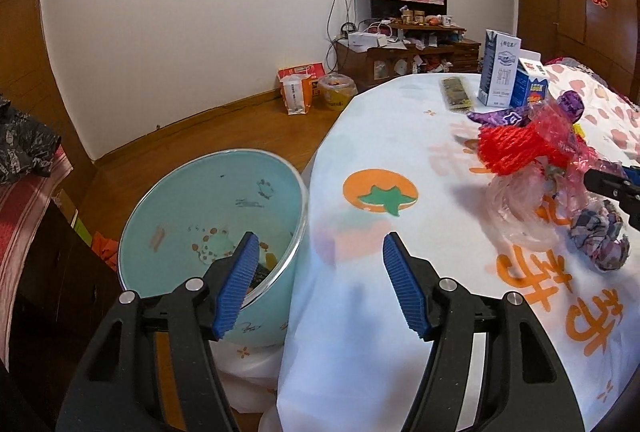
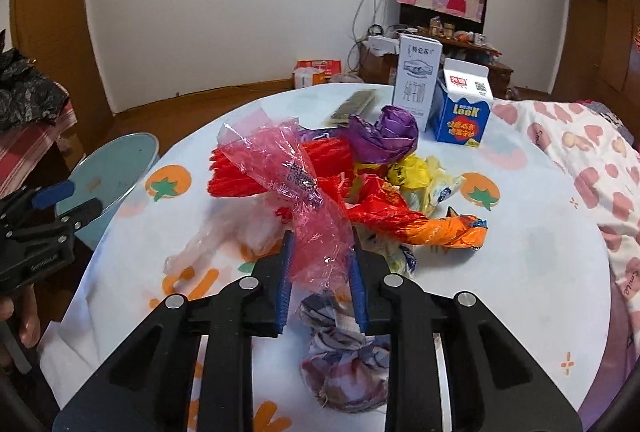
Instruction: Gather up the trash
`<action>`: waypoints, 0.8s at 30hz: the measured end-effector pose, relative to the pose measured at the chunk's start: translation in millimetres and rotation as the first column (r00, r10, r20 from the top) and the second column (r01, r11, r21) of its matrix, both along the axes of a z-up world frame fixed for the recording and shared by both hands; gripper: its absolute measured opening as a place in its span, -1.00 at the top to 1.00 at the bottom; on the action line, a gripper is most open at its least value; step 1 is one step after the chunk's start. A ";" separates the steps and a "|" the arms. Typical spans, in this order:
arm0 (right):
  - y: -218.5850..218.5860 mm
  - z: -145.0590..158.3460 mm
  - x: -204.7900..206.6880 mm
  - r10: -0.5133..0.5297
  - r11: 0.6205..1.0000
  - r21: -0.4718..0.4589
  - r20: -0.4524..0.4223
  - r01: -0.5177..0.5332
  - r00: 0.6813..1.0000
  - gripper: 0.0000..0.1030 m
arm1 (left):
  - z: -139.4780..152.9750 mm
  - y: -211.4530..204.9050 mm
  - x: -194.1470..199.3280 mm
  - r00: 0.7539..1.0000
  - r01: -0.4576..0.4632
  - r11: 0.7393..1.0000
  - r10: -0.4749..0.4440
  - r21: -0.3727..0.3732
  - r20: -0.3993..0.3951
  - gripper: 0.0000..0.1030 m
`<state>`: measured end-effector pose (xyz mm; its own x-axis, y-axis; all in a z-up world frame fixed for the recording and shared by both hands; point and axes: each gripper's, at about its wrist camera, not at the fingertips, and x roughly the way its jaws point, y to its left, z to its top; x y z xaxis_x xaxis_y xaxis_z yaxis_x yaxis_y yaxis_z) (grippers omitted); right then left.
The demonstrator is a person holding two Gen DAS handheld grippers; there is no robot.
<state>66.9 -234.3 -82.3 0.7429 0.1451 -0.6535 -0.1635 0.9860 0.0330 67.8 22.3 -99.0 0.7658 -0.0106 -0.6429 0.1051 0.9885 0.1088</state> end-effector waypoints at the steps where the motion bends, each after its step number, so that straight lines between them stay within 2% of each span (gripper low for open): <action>1: 0.6 2.5 -3.0 0.004 1.000 0.000 0.010 -0.004 1.000 0.53 | 1.4 -1.4 0.3 1.000 0.005 1.000 -0.005 0.000 0.004 -0.24; 6: -10.7 23.8 -18.9 -0.021 1.000 0.018 0.078 0.019 0.997 0.54 | 13.8 -15.1 5.7 0.999 0.043 0.999 -0.043 -0.005 0.033 -0.24; 10: -49.5 35.7 -28.5 -0.129 0.992 0.024 0.122 0.127 0.984 0.54 | 22.6 -35.8 13.8 0.995 0.087 0.996 -0.087 -0.002 0.057 -0.23; 12: -65.3 36.5 -30.8 -0.167 0.986 0.022 0.117 0.166 0.979 0.54 | 25.3 -48.4 17.9 0.991 0.115 0.993 -0.115 0.000 0.070 -0.23; 16: -103.6 24.7 -31.3 -0.243 0.970 0.014 0.079 0.242 0.967 0.53 | 27.2 -79.3 26.0 0.976 0.199 0.980 -0.197 -0.014 0.088 -0.24; 24: -140.0 -8.4 -28.2 -0.304 0.953 0.018 0.022 0.304 0.952 0.53 | 23.5 -127.2 37.3 0.944 0.319 0.948 -0.317 -0.008 0.091 -0.24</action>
